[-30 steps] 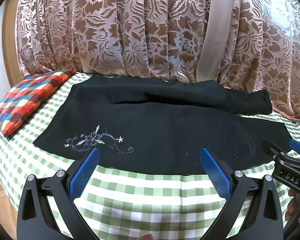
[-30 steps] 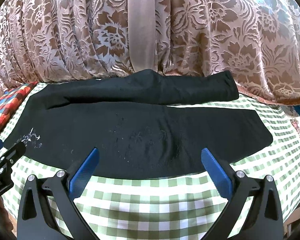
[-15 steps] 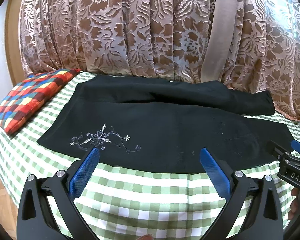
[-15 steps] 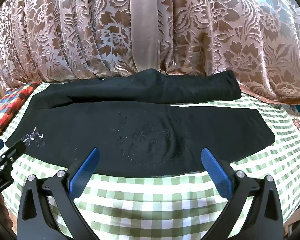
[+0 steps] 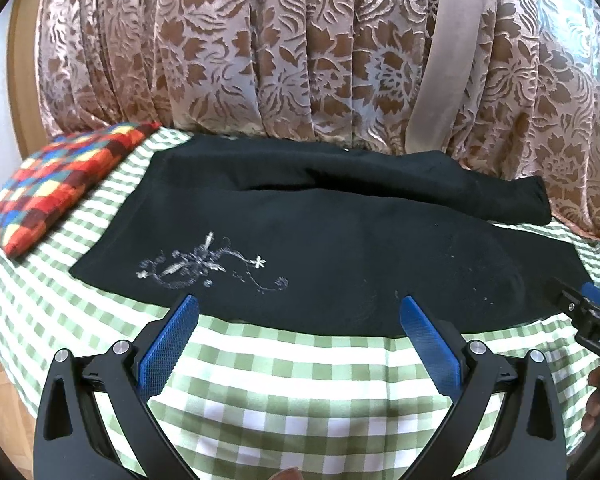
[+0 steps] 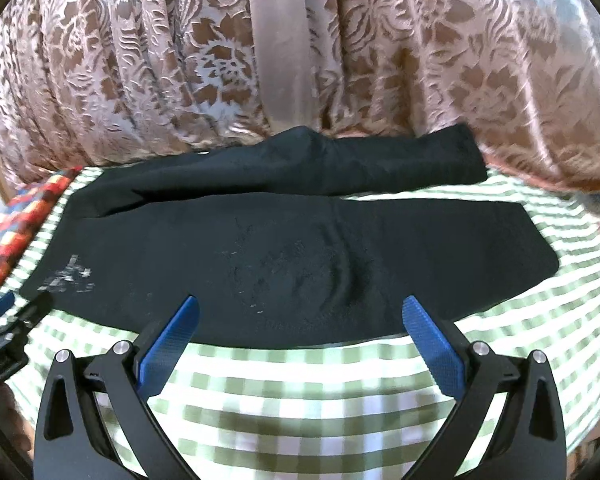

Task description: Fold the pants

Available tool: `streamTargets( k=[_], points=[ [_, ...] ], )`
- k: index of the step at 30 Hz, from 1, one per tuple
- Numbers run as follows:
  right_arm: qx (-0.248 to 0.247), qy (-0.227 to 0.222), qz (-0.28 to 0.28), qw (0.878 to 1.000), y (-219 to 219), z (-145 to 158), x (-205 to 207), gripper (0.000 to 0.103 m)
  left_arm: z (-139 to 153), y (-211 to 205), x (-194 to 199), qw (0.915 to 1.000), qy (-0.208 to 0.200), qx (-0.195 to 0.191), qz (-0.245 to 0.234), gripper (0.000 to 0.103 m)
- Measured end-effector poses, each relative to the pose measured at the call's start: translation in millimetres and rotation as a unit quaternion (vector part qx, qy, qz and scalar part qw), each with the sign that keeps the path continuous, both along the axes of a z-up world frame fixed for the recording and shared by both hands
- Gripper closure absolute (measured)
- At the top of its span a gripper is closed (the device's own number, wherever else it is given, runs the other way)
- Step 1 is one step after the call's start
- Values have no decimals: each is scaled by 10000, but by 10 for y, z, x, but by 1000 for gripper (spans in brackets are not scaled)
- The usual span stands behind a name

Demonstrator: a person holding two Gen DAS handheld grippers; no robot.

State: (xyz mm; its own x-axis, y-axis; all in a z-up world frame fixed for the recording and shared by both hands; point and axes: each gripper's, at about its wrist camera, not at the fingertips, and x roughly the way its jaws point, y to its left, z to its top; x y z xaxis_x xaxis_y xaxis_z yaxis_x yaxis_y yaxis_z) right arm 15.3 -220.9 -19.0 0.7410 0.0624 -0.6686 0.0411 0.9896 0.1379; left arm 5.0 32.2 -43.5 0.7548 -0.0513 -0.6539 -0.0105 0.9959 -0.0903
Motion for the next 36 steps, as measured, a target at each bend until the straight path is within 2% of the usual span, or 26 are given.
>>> streamTargets(
  k=[3, 5, 7, 10, 13, 17, 18, 19, 20, 21, 24, 26, 28, 30, 31, 32, 33, 35, 36],
  points=[
    [491, 79, 142, 9987, -150, -31, 16, 2, -84, 70, 56, 9993, 231, -254, -115, 3],
    [1009, 257, 236, 9943, -296, -81, 30, 2, -168, 213, 113, 9963, 460, -706, -137, 3],
    [1416, 412, 251, 9887, -489, -137, 18, 2, -223, 357, 158, 9944, 532, -907, -85, 3],
    [2172, 692, 138, 9736, -842, -257, -11, 2, -291, 658, 220, 9900, 750, -1192, 29, 3],
    [2793, 862, -149, 9562, -1188, -399, -58, 2, -361, 1036, 250, 9853, 820, -1441, 423, 3],
    [3514, 986, -370, 9303, -1494, -573, -26, 4, -493, 1576, 318, 9678, 925, -2115, 1001, 3],
    [3671, 1037, -410, 9235, -1535, -628, 9, 10, -525, 1694, 329, 9623, 910, -2290, 1151, 7],
    [3701, 1081, -420, 9217, -1541, -644, 40, 15, -564, 1805, 348, 9559, 925, -2476, 1281, 11],
    [3691, 1143, -428, 9213, -1549, -679, 74, 26, -587, 1868, 366, 9516, 952, -2581, 1372, 20],
    [3674, 1207, -444, 9211, -1537, -710, 131, 29, -621, 1953, 397, 9452, 981, -2741, 1477, 24],
    [3610, 1201, -492, 9235, -1511, -739, 259, 29, -687, 2135, 489, 9301, 948, -3144, 1642, 25],
    [3589, 1186, -515, 9244, -1496, -735, 344, 30, -687, 2174, 574, 9279, 886, -3182, 1731, 25],
    [3517, 1187, -512, 9271, -1485, -732, 448, 39, -695, 2205, 673, 9271, 848, -3165, 1821, 36],
    [3433, 1228, -568, 9294, -1485, -758, 539, 59, -728, 2238, 758, 9260, 872, -3134, 1915, 65],
    [3375, 1251, -575, 9312, -1485, -776, 579, 66, -746, 2262, 770, 9246, 880, -3145, 1959, 72],
    [3313, 1279, -585, 9330, -1493, -792, 600, 78, -760, 2282, 778, 9234, 888, -3143, 2016, 89],
    [3242, 1314, -628, 9347, -1514, -808, 603, 90, -768, 2304, 763, 9237, 903, -3079, 2093, 96],
    [3252, 1304, -603, 9347, -1544, -804, 576, 94, -790, 2344, 686, 9215, 896, -3131, 2114, 97],
    [3172, 1268, -566, 9381, -1549, -777, 531, 95, -779, 2340, 648, 9235, 889, -3087, 2096, 97]
  ],
)
